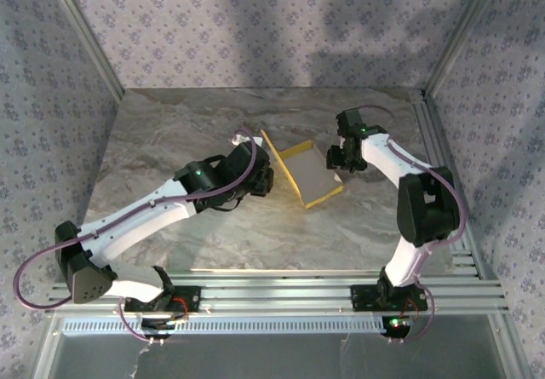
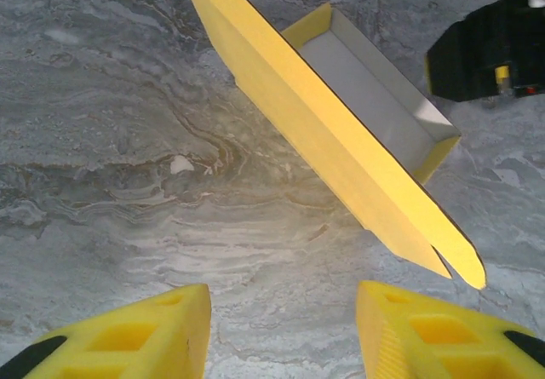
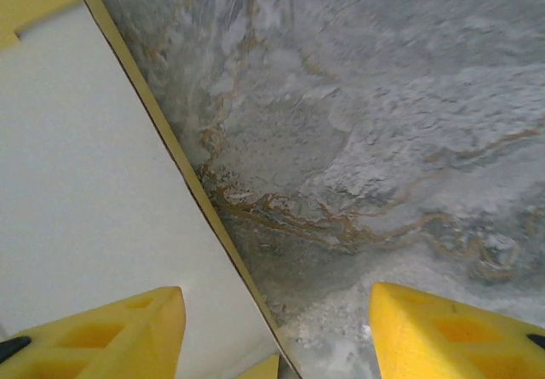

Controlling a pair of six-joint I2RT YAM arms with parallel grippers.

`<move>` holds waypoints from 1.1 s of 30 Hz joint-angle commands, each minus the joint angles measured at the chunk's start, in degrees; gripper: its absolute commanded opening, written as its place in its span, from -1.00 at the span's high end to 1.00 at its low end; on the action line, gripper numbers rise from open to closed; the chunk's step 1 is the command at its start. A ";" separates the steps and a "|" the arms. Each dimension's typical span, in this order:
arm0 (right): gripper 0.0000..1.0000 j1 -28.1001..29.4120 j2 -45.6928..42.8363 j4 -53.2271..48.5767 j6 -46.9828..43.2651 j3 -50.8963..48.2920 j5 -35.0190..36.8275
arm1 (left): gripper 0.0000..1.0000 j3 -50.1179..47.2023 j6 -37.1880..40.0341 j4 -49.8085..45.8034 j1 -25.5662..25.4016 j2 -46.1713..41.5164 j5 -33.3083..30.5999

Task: Fold the paper box

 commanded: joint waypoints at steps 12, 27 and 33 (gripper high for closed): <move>0.25 0.47 8.33 -4.46 0.98 6.11 -2.18 | 0.05 0.05 -1.09 -2.59 -1.61 -1.61 -2.24; 1.00 2.66 4.42 -1.84 12.16 -0.33 -5.24 | 0.06 -1.51 -0.28 -3.92 -0.72 -4.11 -4.52; 1.00 5.39 -2.08 0.17 24.54 -8.42 -5.55 | 0.06 -6.18 0.38 -1.55 3.46 -5.62 -0.70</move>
